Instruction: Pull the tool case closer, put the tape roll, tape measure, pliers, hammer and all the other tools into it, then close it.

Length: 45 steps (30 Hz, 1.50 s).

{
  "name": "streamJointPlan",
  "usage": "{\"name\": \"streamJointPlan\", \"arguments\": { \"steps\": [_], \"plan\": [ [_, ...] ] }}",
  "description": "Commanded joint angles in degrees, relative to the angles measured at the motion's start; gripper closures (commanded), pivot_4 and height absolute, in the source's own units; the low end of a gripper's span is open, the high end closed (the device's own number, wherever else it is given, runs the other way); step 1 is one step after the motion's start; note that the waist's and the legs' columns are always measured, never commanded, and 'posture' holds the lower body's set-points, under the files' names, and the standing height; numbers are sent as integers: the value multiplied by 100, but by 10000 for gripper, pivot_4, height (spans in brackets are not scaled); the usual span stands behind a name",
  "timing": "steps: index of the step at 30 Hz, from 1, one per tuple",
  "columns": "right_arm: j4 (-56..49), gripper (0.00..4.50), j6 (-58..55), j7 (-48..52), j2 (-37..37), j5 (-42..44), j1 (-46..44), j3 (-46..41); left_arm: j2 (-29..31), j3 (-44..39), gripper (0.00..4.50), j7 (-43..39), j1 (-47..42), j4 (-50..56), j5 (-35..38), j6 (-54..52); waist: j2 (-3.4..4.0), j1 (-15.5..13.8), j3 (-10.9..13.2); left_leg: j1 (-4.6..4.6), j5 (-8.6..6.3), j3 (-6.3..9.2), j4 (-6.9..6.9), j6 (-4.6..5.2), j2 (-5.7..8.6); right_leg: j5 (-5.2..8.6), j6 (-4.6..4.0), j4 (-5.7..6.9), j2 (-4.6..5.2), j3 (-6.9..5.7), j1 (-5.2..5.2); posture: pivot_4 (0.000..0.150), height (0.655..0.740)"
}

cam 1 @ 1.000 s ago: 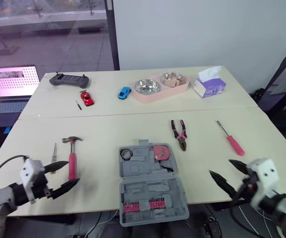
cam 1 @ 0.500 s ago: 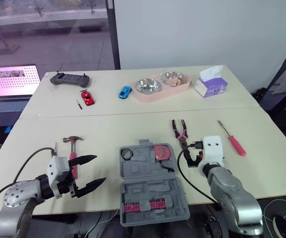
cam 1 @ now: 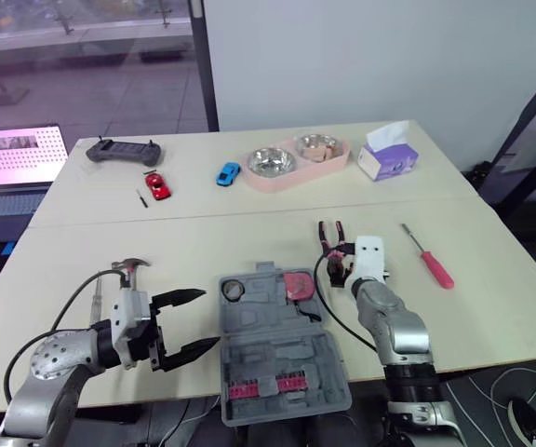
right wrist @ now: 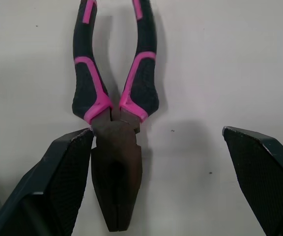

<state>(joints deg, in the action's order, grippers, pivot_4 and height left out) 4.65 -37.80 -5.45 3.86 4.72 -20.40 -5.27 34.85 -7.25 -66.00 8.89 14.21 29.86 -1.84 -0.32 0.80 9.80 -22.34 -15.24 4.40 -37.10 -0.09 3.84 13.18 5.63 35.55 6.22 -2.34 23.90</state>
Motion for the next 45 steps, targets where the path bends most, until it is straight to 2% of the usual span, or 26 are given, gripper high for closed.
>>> {"name": "streamJointPlan", "arguments": {
  "steps": [1,5,13,20,23,25,28,30,34,37,41,45],
  "plan": [
    [551,825,292,-1,-64,-57,-239,3,44,-56,0,-18,1,105,63,60,-1,21,-1,5,0,0,0,0,-1,0,-1,0,-2,1,-3,1500,7400],
    [931,825,510,41,-110,-26,-347,-2,38,-114,0,-54,47,9,34,164,0,15,-1,9,0,0,3,0,-15,-2,-1,0,-17,4,-5,1500,7400],
    [356,825,413,46,-144,-16,-140,64,43,-172,0,-101,203,-40,43,294,1,10,-1,8,-1,-2,8,-1,-34,-6,-17,-3,-34,11,2,1500,7400],
    [1177,825,641,-31,-230,-98,-424,70,85,-213,0,-167,187,-170,39,372,0,18,-2,7,-1,-3,8,-1,-38,-2,-32,-3,-38,10,4,1500,7400],
    [1483,9635,752,-68,-254,-119,-535,13,98,-227,0,-178,178,-230,23,414,-1,28,-2,8,0,-5,7,-1,-42,-4,-35,-3,-43,10,3,1500,7400],
    [1561,18446,821,-69,-256,-117,-560,-3,101,-224,0,-168,186,-237,33,422,-1,26,-3,8,0,-5,7,-1,-43,-5,-35,-3,-44,11,3,1500,7400],
    [1673,34046,903,-83,-229,-118,-568,-29,104,-205,0,-146,196,-232,30,433,-1,25,-3,8,0,-5,7,-1,-44,-5,-35,-4,-44,12,3,1500,7400],
    [1616,35084,933,-18,-172,-122,-507,-14,106,-191,0,-108,188,-199,27,400,-1,24,-3,8,-1,-5,6,-1,-44,-5,-36,-4,-44,12,2,1500,7400],
    [1138,35084,924,107,31,-198,-290,36,118,-177,0,-29,142,-135,30,327,1,-5,-3,9,-1,-5,6,-1,-44,-5,-37,-4,-44,12,2,1500,7400],
    [306,35084,893,448,306,-231,-38,197,102,-204,0,73,95,-115,63,294,7,-22,1,8,-1,-5,7,-1,-44,-6,-36,-6,-44,12,2,1500,7400],
    [-1773,35084,411,1645,1277,81,339,445,93,-308,0,218,18,-169,140,204,46,-16,27,-10,-1,-11,4,-1,-42,-6,-35,-11,-42,13,15,1500,7400],
    [-3164,35084,-296,3137,2405,893,363,608,126,-346,0,194,24,-259,144,202,46,28,29,-8,-2,-33,5,2,-58,-14,-19,-9,-56,27,26,1500,7400]
  ]
}}
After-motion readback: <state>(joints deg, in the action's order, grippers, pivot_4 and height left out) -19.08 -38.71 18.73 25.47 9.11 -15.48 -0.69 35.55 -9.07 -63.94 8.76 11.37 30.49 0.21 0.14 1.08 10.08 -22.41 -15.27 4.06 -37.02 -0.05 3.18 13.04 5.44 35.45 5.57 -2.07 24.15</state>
